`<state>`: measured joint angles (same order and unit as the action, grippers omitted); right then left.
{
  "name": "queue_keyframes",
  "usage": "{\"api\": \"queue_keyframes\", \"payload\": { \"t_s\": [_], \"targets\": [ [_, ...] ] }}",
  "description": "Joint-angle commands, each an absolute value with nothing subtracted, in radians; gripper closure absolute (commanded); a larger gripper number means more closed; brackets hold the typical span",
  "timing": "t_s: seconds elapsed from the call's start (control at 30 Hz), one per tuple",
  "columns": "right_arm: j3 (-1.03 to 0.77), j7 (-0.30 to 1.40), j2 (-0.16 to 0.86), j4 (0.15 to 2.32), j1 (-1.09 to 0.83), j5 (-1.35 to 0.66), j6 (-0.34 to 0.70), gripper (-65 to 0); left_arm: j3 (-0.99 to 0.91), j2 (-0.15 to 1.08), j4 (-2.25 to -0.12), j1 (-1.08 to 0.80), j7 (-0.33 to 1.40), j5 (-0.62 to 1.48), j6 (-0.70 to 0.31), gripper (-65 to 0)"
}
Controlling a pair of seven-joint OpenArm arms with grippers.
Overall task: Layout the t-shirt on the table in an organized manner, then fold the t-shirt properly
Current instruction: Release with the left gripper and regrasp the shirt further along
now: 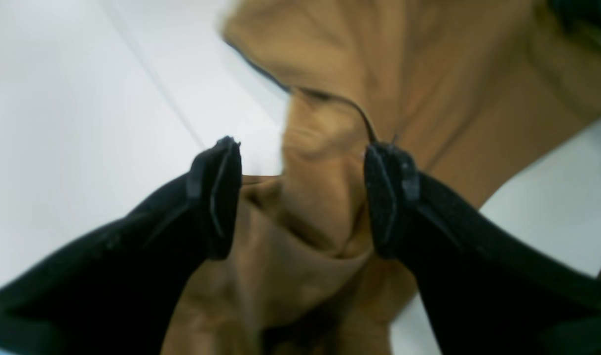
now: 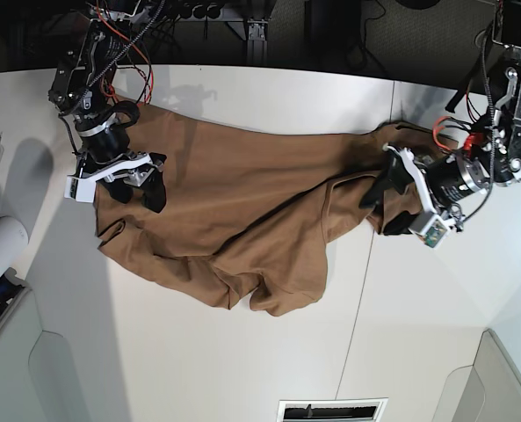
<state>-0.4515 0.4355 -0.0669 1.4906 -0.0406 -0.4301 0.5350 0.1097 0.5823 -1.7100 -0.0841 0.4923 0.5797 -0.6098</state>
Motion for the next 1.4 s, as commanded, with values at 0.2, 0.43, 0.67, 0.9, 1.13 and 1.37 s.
{"api": "queue_keyframes", "payload": {
  "t_s": [0.2, 0.43, 0.67, 0.9, 1.13, 1.37],
  "targets": [
    [-0.449, 0.418, -0.065, 1.508, -0.028, -0.431, 0.547, -44.5, 0.232, 0.477, -1.703, 0.006, 0.433, 0.413, -0.531, -41.9],
    [-0.449, 0.419, -0.064, 1.508, -0.028, -0.426, 0.547, -44.5, 0.263, 0.421, -1.531, 0.06, 0.411, 0.302, -0.483, -41.9],
    [-0.449, 0.419, -0.068, 1.507, -0.029, -0.426, 0.547, -44.5, 0.263, 0.399, -1.525, 0.069, 0.401, 0.324, -0.486, -31.6],
    [-0.449, 0.419, -0.068, 1.506, -0.028, -0.417, 0.546, -44.5, 0.257, 0.399, -1.526, 0.12, 0.393, 0.324, -0.486, 0.0],
    [-0.449, 0.419, -0.069, 1.472, -0.031, -0.392, 0.546, -44.5, 0.221, 0.413, -1.526, 0.234, 0.401, 0.308, -0.482, 0.0],
    [-0.45, 0.419, -0.064, 1.443, -0.031, -0.392, 0.546, -44.5, 0.221, 0.448, -1.461, 0.319, 0.381, 0.195, -0.438, 0.0]
  ]
}}
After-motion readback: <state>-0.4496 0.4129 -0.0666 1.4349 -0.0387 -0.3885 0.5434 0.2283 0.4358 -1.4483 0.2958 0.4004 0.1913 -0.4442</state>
